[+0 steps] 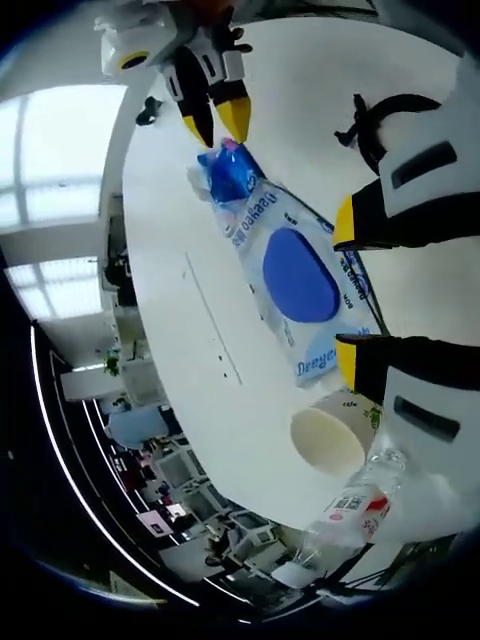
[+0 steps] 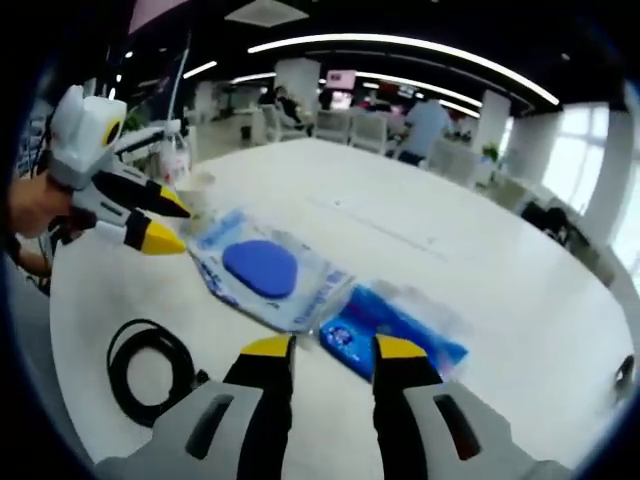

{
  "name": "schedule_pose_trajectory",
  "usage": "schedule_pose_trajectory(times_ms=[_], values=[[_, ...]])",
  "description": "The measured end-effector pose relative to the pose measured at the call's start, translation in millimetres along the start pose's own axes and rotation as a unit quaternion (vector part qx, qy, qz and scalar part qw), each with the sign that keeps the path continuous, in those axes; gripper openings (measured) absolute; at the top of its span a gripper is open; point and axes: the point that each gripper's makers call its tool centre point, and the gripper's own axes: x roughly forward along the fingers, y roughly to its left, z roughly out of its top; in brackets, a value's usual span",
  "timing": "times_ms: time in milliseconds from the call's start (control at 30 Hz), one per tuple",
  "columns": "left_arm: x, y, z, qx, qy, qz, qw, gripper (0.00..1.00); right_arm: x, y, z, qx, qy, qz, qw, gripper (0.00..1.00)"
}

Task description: Arrange the tabletop items into an orderly group along one side of the table until the central work area is clear of visible clutter.

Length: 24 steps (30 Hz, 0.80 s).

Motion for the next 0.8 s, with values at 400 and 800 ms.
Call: schedule_pose_trajectory(times_ms=[400, 800], values=[[-7.4, -20.1, 13.7, 0.003, -0.01, -0.004, 0.9999, 0.34, -25.6, -16.5, 1.0, -0.011, -0.009, -0.008, 0.9999, 0.27], [-10.4, -45.0, 23.2, -0.017, -0.022, -0.018, 0.9995, 0.65, -43.1, -29.0, -4.2, 0.012, -0.017, -0.003, 0.9998, 0.51]])
